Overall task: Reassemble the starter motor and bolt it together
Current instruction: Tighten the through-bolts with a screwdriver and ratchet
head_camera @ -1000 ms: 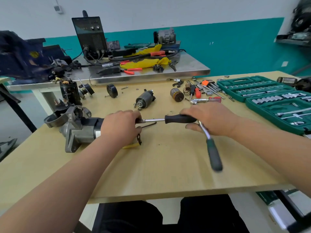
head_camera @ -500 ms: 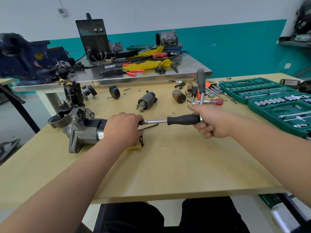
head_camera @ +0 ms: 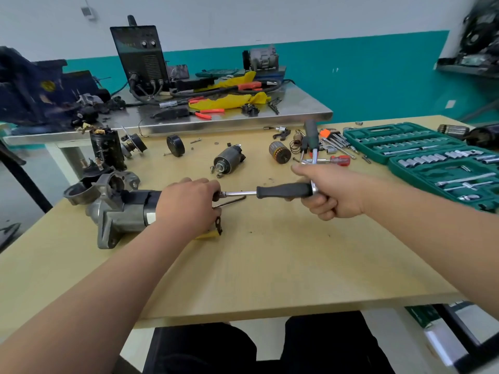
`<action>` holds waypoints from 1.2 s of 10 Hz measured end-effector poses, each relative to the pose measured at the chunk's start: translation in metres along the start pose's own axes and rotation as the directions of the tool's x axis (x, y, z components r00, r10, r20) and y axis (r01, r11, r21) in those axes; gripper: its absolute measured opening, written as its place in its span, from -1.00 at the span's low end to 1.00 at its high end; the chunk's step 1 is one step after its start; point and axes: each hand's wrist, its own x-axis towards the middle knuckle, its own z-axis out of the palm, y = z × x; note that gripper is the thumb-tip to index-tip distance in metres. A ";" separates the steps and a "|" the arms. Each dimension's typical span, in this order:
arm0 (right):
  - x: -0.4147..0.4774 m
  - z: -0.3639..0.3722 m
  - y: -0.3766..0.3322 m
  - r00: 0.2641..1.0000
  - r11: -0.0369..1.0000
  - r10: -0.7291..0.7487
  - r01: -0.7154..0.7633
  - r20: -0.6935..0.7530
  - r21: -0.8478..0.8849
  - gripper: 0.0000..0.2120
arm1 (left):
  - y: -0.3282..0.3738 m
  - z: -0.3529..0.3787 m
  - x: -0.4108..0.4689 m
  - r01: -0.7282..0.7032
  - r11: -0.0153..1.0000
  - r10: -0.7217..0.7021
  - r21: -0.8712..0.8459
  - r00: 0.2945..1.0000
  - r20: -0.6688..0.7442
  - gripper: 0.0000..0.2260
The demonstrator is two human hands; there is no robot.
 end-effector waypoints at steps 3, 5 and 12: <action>-0.010 0.007 -0.004 0.765 0.639 -0.636 0.449 -0.102 -0.625 -0.68 | 0.000 0.001 0.002 0.022 1.000 -0.022 -0.014 0.999 0.024 -0.81; -0.012 0.004 0.007 0.872 0.711 -0.490 0.397 -0.005 -0.581 -0.63 | 0.001 -0.001 0.002 0.067 0.998 -0.068 0.007 0.997 0.035 -0.88; 0.017 0.002 0.036 0.749 0.612 -0.663 0.549 0.009 -0.569 -0.85 | -0.038 -0.032 -0.008 0.089 0.977 -0.018 -0.193 0.940 0.342 -0.60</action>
